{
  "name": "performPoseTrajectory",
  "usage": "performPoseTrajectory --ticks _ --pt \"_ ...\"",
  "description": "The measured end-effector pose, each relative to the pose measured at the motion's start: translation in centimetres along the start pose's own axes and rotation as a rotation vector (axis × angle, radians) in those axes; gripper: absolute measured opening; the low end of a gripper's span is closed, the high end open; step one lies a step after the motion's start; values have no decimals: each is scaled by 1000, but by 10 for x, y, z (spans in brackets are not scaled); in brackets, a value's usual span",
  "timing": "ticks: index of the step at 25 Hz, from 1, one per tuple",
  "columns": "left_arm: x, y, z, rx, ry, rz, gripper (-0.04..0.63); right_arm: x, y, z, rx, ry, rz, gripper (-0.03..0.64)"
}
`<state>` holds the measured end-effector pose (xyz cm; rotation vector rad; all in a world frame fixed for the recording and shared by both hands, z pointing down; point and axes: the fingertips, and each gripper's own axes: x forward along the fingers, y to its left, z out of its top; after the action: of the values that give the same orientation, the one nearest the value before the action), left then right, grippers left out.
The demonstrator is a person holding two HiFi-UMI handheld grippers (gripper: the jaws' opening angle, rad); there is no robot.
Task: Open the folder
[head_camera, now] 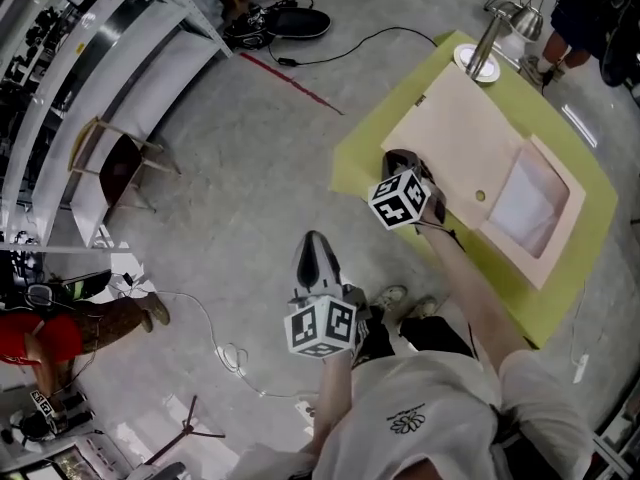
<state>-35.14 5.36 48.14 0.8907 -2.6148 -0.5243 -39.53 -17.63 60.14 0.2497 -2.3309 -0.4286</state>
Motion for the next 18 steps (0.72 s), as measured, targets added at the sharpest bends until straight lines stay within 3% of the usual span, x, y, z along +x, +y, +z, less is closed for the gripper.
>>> performPoseTrajectory --ticks 10,18 --pt "-16 15 -10 8 24 44 25 28 14 -23 -56 75 35 12" --pt "-23 19 -14 23 29 24 25 23 28 -13 10 27 96 12"
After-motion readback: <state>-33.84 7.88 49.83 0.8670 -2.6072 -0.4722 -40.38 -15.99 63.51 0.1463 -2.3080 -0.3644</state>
